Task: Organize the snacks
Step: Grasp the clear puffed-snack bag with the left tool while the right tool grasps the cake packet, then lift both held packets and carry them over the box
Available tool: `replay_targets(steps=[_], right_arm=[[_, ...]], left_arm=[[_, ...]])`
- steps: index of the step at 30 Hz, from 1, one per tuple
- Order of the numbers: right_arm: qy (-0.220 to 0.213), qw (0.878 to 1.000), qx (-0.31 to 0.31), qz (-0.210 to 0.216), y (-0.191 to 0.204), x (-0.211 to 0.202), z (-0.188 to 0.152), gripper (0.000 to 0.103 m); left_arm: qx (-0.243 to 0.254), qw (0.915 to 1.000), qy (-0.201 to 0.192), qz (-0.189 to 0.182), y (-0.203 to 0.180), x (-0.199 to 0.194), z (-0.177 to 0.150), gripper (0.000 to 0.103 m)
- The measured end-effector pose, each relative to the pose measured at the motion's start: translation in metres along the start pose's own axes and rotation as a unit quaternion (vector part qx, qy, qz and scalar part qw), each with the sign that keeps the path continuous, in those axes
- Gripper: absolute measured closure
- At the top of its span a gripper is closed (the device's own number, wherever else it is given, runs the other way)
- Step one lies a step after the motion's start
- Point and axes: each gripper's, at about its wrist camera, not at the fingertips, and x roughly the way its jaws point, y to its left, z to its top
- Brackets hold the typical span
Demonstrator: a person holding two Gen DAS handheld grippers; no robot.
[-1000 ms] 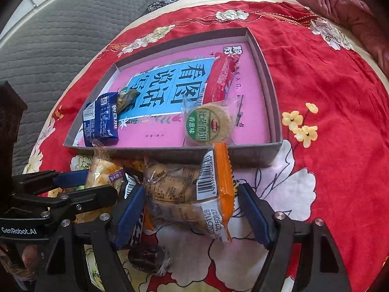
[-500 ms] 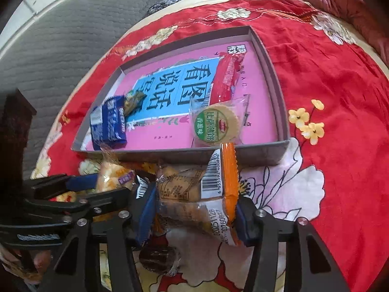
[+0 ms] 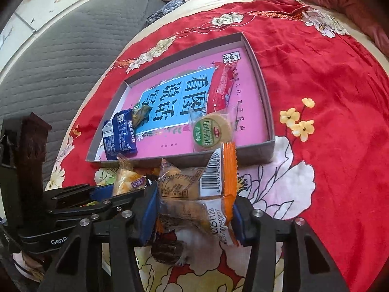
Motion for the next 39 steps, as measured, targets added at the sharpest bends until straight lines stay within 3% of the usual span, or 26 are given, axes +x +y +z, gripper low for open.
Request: replay_targets(steps=[16,39], right_arm=[[-0.018,1.000,0.014,0.021,0.001,-0.008,0.003,0.051],[-0.051,0.998,0.013,0.044,0.007,-0.024,0.013,0.051]], left_arm=[[-0.012,0.9993,-0.023,-0.025,0.002,-0.034,-0.003,0.072],[-0.029,0.9962,-0.075,-0.032,0.003,-0.074,0.012,0.072]])
